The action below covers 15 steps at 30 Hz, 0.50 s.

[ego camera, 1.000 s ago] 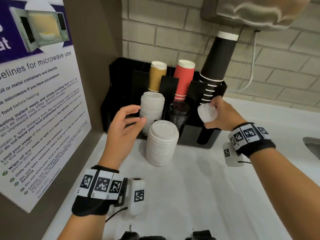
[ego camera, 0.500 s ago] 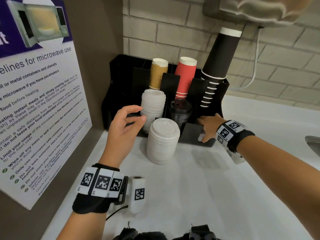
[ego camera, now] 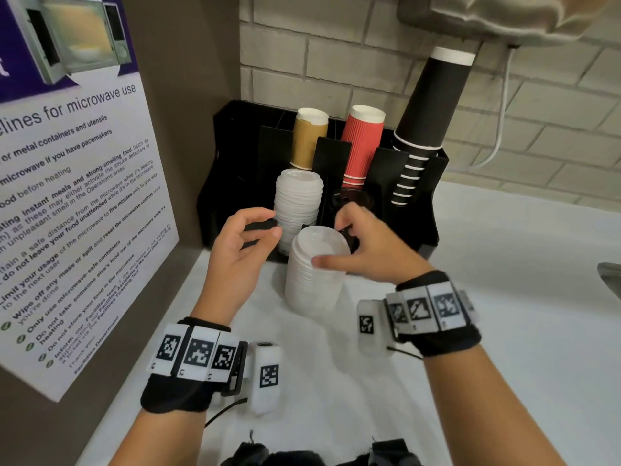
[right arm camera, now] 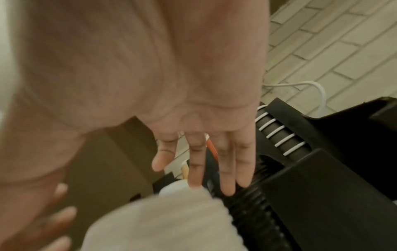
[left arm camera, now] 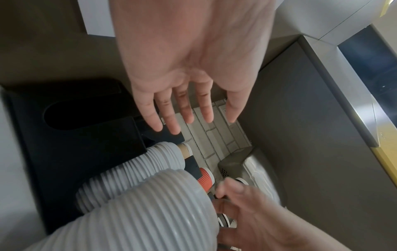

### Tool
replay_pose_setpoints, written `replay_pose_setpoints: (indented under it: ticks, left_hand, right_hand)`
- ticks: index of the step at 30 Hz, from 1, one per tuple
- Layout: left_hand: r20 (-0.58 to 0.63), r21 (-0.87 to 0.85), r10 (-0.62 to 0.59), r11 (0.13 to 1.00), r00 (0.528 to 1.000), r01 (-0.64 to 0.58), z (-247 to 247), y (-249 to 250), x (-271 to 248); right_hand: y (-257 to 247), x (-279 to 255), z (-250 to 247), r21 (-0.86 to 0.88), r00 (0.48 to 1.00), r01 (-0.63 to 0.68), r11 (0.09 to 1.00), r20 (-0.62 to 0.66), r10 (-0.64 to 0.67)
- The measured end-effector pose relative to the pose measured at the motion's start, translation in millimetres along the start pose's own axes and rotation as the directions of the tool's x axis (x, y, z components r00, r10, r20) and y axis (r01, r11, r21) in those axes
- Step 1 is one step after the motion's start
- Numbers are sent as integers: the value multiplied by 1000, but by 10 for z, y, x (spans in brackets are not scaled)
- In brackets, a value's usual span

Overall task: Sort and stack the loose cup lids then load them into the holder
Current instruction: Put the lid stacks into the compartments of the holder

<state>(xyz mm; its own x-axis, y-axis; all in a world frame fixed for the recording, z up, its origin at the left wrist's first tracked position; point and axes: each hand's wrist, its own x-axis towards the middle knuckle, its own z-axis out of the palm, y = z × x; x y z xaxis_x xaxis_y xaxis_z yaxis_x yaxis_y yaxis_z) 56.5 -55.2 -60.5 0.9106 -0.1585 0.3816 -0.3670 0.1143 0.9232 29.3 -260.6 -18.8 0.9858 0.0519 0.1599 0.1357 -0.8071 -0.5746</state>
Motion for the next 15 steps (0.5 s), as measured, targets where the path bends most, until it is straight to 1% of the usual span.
replay_pose_setpoints:
  ticks: [2, 6, 12, 15]
  left_hand:
    - [-3, 2, -4, 1000, 1000, 4, -20, -13, -5]
    - [-10, 11, -9, 1000, 1000, 9, -48, -32, -1]
    - [-2, 0, -9, 1000, 1000, 9, -32, -56, 13]
    - [7, 5, -22, 1000, 1000, 21, -38, -64, 5]
  right_hand:
    - [-36, -11, 161, -43, 999, -39, 998, -11, 38]
    - [-41, -17, 303, -23, 992, -107, 994, -76, 105]
    - [-64, -15, 321, 24, 988, -112, 993, -109, 114]
    - [-47, -30, 292, 60, 979, -90, 994, -176, 99]
